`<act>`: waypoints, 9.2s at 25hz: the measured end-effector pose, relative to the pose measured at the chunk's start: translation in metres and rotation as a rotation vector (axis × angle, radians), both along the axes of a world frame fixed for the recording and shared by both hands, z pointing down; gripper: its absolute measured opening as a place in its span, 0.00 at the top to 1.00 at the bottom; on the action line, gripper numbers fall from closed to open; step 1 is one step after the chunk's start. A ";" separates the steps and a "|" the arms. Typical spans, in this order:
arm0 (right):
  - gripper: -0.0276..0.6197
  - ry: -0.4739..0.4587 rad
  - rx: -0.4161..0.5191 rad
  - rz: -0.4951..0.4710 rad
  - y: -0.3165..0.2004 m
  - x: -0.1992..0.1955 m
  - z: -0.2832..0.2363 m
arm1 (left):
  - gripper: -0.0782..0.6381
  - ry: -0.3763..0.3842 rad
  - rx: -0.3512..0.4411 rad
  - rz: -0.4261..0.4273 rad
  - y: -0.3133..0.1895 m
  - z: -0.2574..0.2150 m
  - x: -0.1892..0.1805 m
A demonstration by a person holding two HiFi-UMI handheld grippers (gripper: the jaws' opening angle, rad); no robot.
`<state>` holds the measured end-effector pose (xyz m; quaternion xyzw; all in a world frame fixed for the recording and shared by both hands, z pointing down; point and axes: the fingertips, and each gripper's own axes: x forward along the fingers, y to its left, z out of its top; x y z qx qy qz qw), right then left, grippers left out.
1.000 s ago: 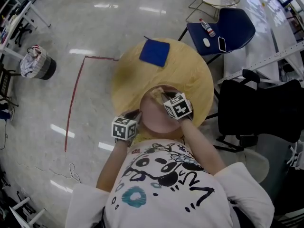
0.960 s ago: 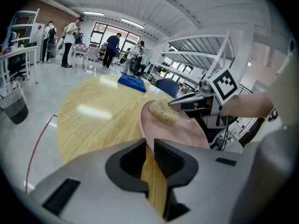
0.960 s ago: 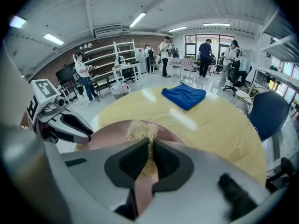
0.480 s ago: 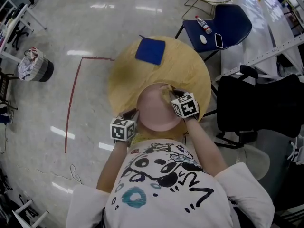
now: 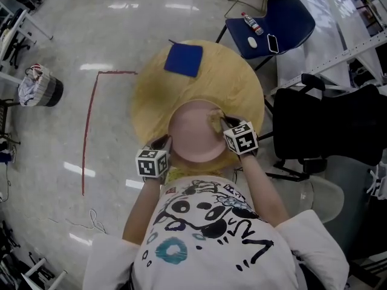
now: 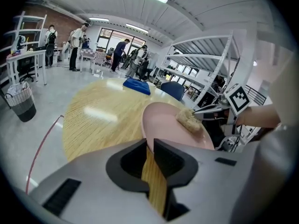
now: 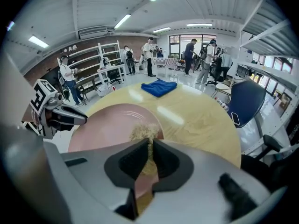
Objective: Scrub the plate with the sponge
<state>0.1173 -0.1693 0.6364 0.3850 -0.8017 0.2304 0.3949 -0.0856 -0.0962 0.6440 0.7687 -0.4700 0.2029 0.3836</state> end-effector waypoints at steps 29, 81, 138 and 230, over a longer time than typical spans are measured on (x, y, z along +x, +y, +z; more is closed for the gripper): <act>0.89 -0.135 -0.145 -0.153 0.096 -0.023 0.000 | 0.83 -0.014 0.019 -0.039 -0.004 0.003 0.009; 0.89 -0.044 0.124 -0.395 0.034 -0.133 -0.028 | 0.84 0.066 -0.040 -0.120 0.023 0.001 0.002; 0.89 0.107 0.102 -0.291 0.007 -0.032 -0.005 | 0.84 0.107 -0.084 -0.254 0.021 0.006 0.000; 0.89 -0.218 0.165 -0.155 0.002 -0.062 -0.083 | 0.83 0.065 0.051 -0.157 0.017 -0.044 -0.018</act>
